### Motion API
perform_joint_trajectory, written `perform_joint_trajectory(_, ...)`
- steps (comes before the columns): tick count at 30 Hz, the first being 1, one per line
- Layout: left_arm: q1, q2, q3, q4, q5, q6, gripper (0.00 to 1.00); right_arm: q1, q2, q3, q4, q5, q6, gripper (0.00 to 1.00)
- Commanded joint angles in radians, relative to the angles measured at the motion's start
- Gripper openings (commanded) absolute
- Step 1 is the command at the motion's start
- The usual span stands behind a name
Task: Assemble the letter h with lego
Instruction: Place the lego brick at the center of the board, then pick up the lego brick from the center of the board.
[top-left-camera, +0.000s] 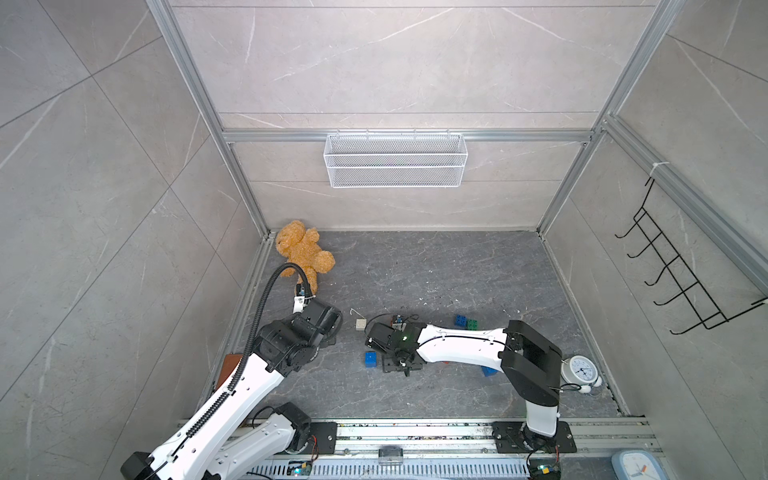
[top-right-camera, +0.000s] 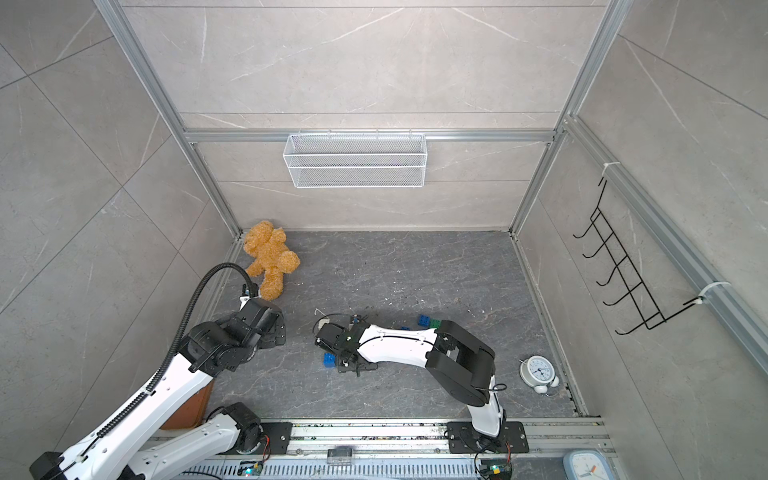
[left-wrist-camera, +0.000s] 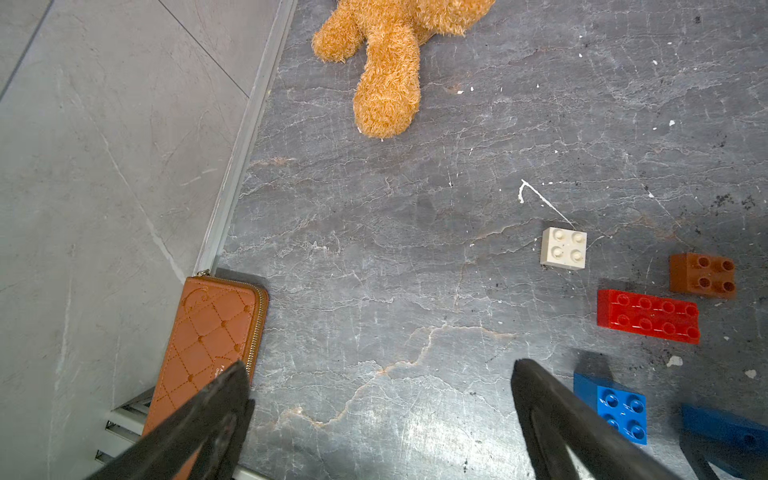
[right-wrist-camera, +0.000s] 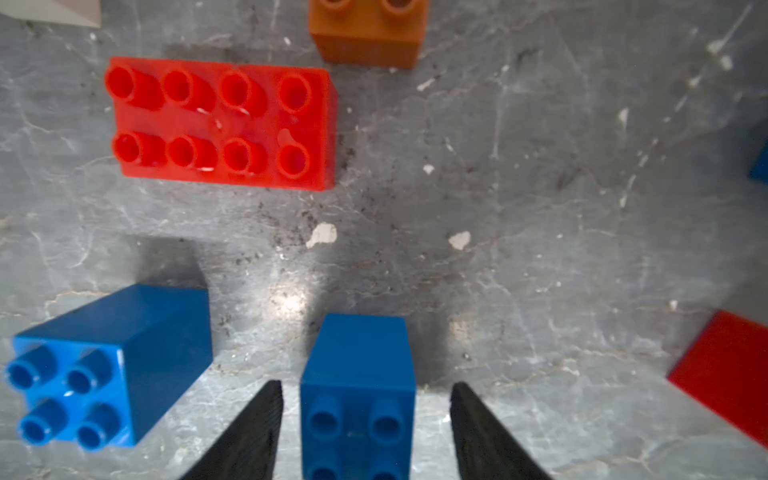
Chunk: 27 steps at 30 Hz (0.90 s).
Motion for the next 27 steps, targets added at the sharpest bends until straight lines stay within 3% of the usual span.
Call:
perform_joint_trajectory(1, 0.008, -0.002, -0.003, 0.01, -0.01, 0.022, 1.0, 0.006, -0.008, 0.05, -0.068, 0.028, -0.005, 0.8)
perform_joint_trajectory(7, 0.022, -0.004, -0.008, 0.026, 0.012, 0.028, 1.0, -0.003, -0.048, 0.179, -0.136, 0.069, -0.067, 0.99)
perform_joint_trajectory(17, 0.029, -0.004, -0.021, 0.04, 0.025, 0.031, 1.0, -0.076, 0.088, 0.323, -0.111, -0.036, -0.075, 1.0)
perform_joint_trajectory(27, 0.037, -0.024, -0.027, 0.048, 0.023, 0.036, 1.0, -0.095, 0.255, 0.491, -0.208, 0.002, -0.117, 1.0)
